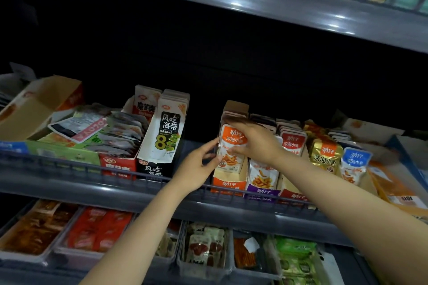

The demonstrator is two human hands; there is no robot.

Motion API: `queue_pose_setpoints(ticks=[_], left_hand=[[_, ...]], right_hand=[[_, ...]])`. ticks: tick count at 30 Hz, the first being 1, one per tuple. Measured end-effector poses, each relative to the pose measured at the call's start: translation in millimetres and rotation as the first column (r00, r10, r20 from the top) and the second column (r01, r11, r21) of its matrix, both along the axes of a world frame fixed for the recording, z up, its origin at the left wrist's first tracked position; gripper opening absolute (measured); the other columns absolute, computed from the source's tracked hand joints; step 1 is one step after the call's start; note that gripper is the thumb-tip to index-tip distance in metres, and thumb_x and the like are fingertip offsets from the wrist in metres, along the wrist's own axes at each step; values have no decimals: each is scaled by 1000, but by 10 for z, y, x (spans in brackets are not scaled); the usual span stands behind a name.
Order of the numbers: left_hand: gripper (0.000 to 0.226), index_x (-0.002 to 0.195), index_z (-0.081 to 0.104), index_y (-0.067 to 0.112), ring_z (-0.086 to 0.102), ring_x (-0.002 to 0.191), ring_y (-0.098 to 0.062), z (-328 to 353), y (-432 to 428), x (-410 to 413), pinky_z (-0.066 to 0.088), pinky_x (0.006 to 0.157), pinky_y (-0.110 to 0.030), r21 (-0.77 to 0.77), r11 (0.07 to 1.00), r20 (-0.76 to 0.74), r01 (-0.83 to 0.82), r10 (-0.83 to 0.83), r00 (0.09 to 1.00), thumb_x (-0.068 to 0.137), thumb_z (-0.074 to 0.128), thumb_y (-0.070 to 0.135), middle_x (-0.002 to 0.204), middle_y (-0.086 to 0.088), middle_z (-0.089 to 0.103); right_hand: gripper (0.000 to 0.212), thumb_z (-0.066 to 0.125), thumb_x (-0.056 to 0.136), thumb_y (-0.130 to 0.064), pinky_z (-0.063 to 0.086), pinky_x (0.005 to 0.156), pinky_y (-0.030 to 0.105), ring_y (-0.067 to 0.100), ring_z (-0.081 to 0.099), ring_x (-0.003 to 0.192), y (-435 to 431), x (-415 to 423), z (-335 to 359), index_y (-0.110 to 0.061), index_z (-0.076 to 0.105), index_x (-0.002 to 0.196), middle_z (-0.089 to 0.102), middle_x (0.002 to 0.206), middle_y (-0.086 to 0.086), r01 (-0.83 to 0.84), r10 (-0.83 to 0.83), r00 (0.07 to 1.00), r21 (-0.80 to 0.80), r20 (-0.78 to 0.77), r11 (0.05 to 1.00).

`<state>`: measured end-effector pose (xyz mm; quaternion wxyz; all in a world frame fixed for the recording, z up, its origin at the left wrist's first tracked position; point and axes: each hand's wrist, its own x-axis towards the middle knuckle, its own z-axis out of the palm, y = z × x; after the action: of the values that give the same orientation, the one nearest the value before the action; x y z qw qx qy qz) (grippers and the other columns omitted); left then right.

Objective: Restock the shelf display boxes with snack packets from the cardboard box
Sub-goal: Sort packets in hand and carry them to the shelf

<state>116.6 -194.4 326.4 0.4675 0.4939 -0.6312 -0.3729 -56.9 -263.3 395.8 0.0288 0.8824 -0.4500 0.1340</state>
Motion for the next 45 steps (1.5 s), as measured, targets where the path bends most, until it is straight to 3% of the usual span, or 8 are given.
queue_pose_setpoints(ticks=[4,8,14,18,24,29,37,45], left_hand=[[56,142,33,38,48,122,-1,-5,10,-2,49,97,-33,-15,1000,12,-26,27,1000,94,56,24,130,21,47],[57,144,33,33,48,117,4,35,71,-7,44,83,-11,-46,995,26,-90,91,995,93,57,27,140,13,47],[64,148,21,35,31,138,-10,242,399,-52,35,110,-34,-193,976,329,-106,166,930,93,53,39,151,8,33],[65,150,19,28,21,142,-12,400,665,-134,25,113,-33,-290,953,491,-86,225,842,94,48,44,154,6,26],[68,149,25,25,25,140,-14,283,1077,-330,27,114,-41,-328,944,617,-17,228,753,92,41,57,152,5,30],[76,150,21,26,22,142,-12,-223,1435,-502,24,116,-35,-195,981,710,15,131,692,88,33,67,155,6,26],[66,149,24,26,26,140,-15,-1271,1851,-617,27,114,-35,74,997,786,34,-80,614,93,39,57,153,5,30],[76,148,27,25,31,138,-20,-2307,2094,-629,27,113,-39,365,930,781,-46,-279,559,87,31,69,152,1,33]], right_hand=[[77,69,82,-40,42,98,33,20,46,126,38,-8,19,-28,28,147,48,140,1,-21,21,1000,-26,-5,999],[76,70,82,-37,45,97,36,20,49,122,101,-45,62,-27,31,146,51,135,2,-51,52,998,-16,26,999],[71,63,87,-39,37,108,38,18,38,134,374,-261,183,-32,26,147,38,148,-2,-122,124,991,-45,46,992],[72,58,90,-42,17,113,28,13,19,143,696,-530,231,-34,19,149,19,157,-9,-73,74,997,-59,10,996],[73,57,88,-51,21,115,31,14,23,143,1255,-1019,-3,-31,23,149,22,157,-6,-47,47,999,-61,-1,997],[75,55,86,-57,20,115,28,10,21,142,1713,-1396,-515,-32,22,149,20,157,-9,-27,24,999,124,21,992],[77,52,86,-60,21,114,28,13,22,143,2176,-1627,-1649,-32,20,150,17,158,-8,46,-31,998,310,-51,950],[77,58,87,-54,26,112,29,17,27,141,2406,-1701,-2857,-26,22,150,20,157,-4,103,-76,995,578,-71,809]])
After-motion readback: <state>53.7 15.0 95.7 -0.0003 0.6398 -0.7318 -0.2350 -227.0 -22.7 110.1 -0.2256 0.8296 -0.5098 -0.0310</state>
